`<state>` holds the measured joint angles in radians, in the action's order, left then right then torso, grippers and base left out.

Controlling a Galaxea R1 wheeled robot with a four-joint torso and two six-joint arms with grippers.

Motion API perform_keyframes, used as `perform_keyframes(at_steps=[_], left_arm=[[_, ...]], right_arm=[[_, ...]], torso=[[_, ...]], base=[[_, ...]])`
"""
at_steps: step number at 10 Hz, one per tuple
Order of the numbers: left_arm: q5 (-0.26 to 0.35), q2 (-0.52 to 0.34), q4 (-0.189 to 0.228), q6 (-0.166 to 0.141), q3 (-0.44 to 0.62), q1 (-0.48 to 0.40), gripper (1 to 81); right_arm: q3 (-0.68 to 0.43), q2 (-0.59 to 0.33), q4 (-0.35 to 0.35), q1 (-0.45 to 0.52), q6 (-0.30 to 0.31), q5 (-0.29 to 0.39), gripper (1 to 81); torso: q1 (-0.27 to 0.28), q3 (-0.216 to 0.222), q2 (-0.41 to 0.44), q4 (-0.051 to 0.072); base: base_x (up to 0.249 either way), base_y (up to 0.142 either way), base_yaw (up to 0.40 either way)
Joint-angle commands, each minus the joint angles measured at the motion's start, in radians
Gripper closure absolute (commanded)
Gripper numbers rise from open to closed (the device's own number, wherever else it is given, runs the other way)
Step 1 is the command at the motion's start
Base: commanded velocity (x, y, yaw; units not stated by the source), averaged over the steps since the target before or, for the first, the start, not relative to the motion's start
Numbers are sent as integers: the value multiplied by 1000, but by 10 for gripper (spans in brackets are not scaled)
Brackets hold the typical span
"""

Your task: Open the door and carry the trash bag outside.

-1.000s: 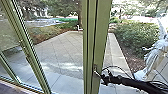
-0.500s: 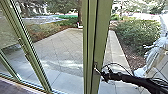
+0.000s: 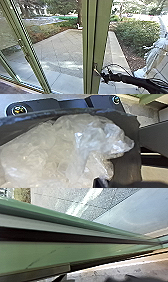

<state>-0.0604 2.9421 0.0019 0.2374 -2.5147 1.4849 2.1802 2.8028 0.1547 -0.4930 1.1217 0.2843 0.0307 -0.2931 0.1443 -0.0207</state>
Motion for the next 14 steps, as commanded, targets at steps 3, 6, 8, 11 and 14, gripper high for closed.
perform_keyframes(at_steps=[3, 6, 8, 11, 14], left_arm=[[60, -6, -5, 0, 14, -38, 811], [62, -6, -5, 0, 14, -38, 811], [62, -4, -5, 0, 14, -38, 811], [62, -6, -5, 0, 16, -36, 811], [62, -9, -3, 0, 28, -36, 811]], right_arm=[[42, 49, 54, 38, 35, 194, 10], [47, 45, 54, 41, 35, 193, 10], [49, 40, 52, 46, 35, 193, 10], [50, 25, 54, 58, 35, 193, 10], [44, 8, 52, 67, 35, 193, 10]], torso=[[0, 0, 0, 0], [-2, 0, 1, -1], [-3, 0, 2, -1], [-3, 0, 2, -1], [-2, 0, 2, -1]], base=[[88, 0, 0], [88, 0, 0], [88, 0, 0], [90, 0, 0], [109, 0, 0]])
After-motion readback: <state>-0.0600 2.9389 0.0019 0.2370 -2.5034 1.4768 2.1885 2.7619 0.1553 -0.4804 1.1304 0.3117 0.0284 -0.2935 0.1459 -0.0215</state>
